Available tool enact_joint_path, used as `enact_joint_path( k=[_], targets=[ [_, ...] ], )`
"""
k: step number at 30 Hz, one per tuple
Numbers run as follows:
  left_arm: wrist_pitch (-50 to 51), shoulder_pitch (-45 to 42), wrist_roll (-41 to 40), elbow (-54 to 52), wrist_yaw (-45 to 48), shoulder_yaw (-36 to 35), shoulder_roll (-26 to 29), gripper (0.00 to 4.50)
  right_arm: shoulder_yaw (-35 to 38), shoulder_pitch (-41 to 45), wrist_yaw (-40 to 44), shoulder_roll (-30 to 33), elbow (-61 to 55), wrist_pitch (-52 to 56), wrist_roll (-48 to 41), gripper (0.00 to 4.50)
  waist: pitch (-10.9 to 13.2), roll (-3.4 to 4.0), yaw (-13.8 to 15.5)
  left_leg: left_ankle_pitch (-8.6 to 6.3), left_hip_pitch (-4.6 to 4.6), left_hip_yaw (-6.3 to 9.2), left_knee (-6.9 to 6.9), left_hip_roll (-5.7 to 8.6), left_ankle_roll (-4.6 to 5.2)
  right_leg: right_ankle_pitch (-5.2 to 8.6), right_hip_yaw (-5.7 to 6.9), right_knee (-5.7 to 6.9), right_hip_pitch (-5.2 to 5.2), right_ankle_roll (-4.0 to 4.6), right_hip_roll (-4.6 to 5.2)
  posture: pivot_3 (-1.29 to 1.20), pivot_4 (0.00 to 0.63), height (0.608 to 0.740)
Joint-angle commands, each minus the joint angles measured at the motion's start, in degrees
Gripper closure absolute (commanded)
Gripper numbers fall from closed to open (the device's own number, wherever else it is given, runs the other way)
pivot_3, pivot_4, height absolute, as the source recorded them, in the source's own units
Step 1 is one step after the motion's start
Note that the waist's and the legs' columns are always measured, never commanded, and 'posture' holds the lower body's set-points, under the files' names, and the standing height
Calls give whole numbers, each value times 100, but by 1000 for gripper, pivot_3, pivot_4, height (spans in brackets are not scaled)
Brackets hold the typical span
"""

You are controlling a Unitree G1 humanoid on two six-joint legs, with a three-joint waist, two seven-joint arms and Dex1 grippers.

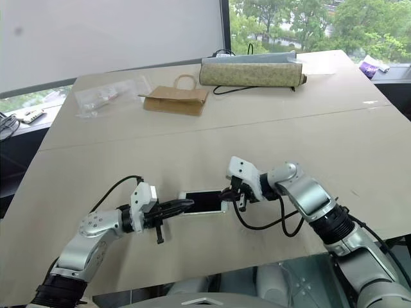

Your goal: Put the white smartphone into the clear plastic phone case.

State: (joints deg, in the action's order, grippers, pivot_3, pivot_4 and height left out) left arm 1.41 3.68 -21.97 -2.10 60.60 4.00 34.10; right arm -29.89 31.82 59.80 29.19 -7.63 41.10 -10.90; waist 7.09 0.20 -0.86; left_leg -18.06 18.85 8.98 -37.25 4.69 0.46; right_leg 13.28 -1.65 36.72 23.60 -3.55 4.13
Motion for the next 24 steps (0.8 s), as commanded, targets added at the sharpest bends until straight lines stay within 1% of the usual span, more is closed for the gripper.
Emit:
enact_joint_path(
  k=[1, 5, 7, 8, 10, 12, 13, 15, 16, 17, 18, 19, 20, 21, 23, 24],
  targets=[
    [-46, 149, 326, 628, 40, 153, -14, 4420, -878, 11, -112, 282, 588, -89, 942, 4500, -24, 13, 1, -1, -3, 0, 1, 0, 1, 0, 1, 0, -1, 0, -1, 0, 150, 740],
    [-236, 122, 334, 843, 121, 149, -15, 4420, -1087, 110, -105, 261, 862, -95, 1148, 4500, -95, 20, 7, -13, -27, 5, 4, -1, 22, 2, 8, -1, -23, -2, -3, 0, 150, 740],
    [-298, 107, 340, 876, 113, 155, -25, 4420, -943, 94, -222, 174, 932, -171, 1127, 4500, -106, 19, 9, -15, -42, 7, 4, 0, 26, 3, 11, -1, -40, -5, -9, 0, 150, 740],
    [-328, 88, 339, 863, 85, 148, -44, 4420, -784, 53, -237, 131, 873, -228, 1014, 4500, -105, 17, 10, -15, -53, 9, 4, 0, 27, 8, 13, -1, -53, -11, -10, 0, 150, 740],
    [-253, 93, 49, 634, 17, -32, -130, 4420, -107, -170, -360, -28, 489, -633, 581, 4500, -100, 10, 12, -17, -95, 12, 11, 0, 28, 25, 13, -5, -99, -36, -9, 0, 150, 740],
    [-218, 133, -243, 367, -13, -252, -180, 4420, 456, -392, -448, -134, 102, -923, 264, 4500, -66, 7, 9, -17, -97, 18, 13, 0, 29, 30, 15, -5, -103, -44, -9, 0, 150, 740],
    [-233, 154, -322, 264, -16, -342, -194, 4420, 626, -476, -461, -149, -41, -997, 170, 4500, -45, 8, 4, -17, -92, 18, 12, 0, 29, 30, 14, -5, -97, -45, -10, 0, 150, 740],
    [56, 365, -845, -276, 25, -738, -56, 3909, 1443, -862, -531, -139, -838, -715, -518, 3884, -7, 4, 4, -15, -68, 17, 10, 0, 27, 28, 11, -3, -72, -43, -9, 0, 150, 740],
    [199, 478, -1027, -503, 19, -917, 20, 3619, 1707, -1053, -530, -38, -1209, -580, -748, 3578, 0, -6, 5, 2, 10, 24, -4, 0, -2, 9, 14, 8, 4, -13, -6, 0, 150, 740],
    [347, 586, -1187, -704, -32, -1097, 84, 3146, 1899, -1262, -550, 78, -1542, -477, -886, 3092, 1, -6, 7, 4, 43, 32, -13, -2, -6, 1, 17, 12, 35, -3, -4, 0, 150, 740],
    [500, 702, -1328, -870, -91, -1282, 156, 2781, 2054, -1498, -580, 215, -1852, -399, -981, 2756, 2, -7, 11, 4, 59, 39, -19, -3, -7, 2, 19, 11, 47, -3, -3, 0, 150, 740],
    [645, 795, -1446, -999, -126, -1433, 227, 2222, 2189, -1698, -613, 328, -2102, -321, -1077, 2158, 3, -10, 22, 4, 93, 44, -19, -2, -8, 2, 24, 4, 77, -3, -3, 0, 150, 740],
    [785, 926, -1540, -1104, -110, -1581, 331, 1758, 2347, -1913, -678, 425, -2328, -270, -1150, 1693, 5, -11, 27, 4, 117, 45, -18, 1, -8, 2, 26, -1, 100, -3, 1, 0, 150, 740],
    [973, 1111, -1682, -1199, -105, -1812, 447, 1309, 2598, -2252, -730, 551, -2619, -194, -1272, 1240, 6, -12, 29, 4, 125, 46, -14, 1, -7, 2, 27, -13, 103, -4, 2, 0, 150, 740],
    [1201, 1395, -1792, -1354, -103, -2151, 638, 171, 2991, -2890, -840, 759, -2994, -287, -1288, 96, 10, -9, 36, 3, 144, 53, -5, 2, -6, 2, 31, -45, 108, -4, 3, 0, 150, 740],
    [1233, 1506, -1770, -1397, -120, -2277, 697, 29, 3167, -3215, -884, 825, -3101, -404, -1269, 0, 16, -7, 32, 2, 148, 53, -4, 2, -4, 2, 32, -52, 108, -4, 4, 0, 150, 740]
  ],
)
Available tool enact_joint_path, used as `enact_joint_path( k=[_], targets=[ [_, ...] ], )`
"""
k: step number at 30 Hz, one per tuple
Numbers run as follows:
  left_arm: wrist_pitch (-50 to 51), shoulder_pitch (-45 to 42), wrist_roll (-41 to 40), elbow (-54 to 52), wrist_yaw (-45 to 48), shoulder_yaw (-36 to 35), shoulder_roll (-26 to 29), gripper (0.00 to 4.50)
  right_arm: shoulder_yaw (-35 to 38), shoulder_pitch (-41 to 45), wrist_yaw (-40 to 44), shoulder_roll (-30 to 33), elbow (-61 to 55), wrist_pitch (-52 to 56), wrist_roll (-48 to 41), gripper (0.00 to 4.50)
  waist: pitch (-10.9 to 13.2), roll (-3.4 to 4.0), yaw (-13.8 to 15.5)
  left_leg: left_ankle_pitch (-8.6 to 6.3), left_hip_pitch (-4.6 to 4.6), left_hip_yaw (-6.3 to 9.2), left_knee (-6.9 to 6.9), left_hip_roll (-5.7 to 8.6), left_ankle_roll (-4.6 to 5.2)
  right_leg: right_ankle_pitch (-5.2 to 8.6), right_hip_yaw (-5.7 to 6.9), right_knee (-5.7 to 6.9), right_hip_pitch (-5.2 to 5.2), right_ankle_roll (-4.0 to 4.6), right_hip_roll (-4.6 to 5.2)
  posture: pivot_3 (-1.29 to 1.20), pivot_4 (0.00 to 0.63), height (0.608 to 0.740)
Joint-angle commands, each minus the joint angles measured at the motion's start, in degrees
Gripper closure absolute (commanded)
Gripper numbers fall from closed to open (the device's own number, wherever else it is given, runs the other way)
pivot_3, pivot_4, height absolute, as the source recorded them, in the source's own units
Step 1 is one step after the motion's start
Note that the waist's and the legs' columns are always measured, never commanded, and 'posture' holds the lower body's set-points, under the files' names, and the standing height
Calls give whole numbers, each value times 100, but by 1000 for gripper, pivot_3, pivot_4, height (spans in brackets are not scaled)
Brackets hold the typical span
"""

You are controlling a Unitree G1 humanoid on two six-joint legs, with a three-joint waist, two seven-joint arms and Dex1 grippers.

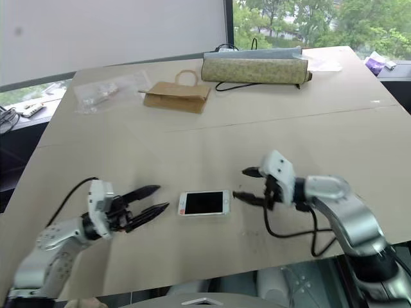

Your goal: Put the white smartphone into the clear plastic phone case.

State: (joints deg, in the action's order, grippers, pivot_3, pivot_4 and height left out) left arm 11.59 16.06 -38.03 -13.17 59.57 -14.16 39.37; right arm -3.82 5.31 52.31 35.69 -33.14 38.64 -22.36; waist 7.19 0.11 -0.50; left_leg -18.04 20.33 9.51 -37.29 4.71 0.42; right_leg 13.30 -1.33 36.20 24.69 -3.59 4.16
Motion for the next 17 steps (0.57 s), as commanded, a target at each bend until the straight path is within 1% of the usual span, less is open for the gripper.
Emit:
enact_joint_path(
  k=[1, 4, 9, 12, 17],
  targets=[
    [230, 326, -135, -318, -28, -529, 201, 29, 658, -757, -175, 215, -600, -248, -117, 0, 20, 3, -5, -2, 1, -6, 0, 1, 3, 0, -3, -6, 0, -1, 0, 0, 150, 740],
    [218, 661, -12, -464, 86, -736, 294, 29, 1232, -1624, -134, 357, -961, -378, -302, 0, 47, -3, 27, -3, 0, -17, -6, 4, 5, -4, -9, -6, -5, 2, 2, 0, 150, 740],
    [385, 944, 130, -767, -118, -904, 345, 29, 1920, -2605, -192, 406, -1249, -734, -283, 0, 64, -16, 57, -3, -11, -23, -8, 1, 6, -3, -9, -1, -16, 1, -1, 0, 150, 740],
    [540, 1038, 127, -964, -289, -985, 331, 29, 2120, -2942, -225, 374, -1270, -912, -285, 0, 69, -22, 68, -3, -21, -25, -8, -1, 6, -3, -11, -2, -26, 1, -1, 0, 150, 740],
    [704, 1179, 232, -1142, -447, -1033, 357, 29, 2112, -2968, -390, 321, -1145, -1082, -262, 0, 83, -29, 73, -4, -50, -32, -7, -2, 7, -2, -14, -6, -55, 0, -2, 0, 150, 740]
  ],
)
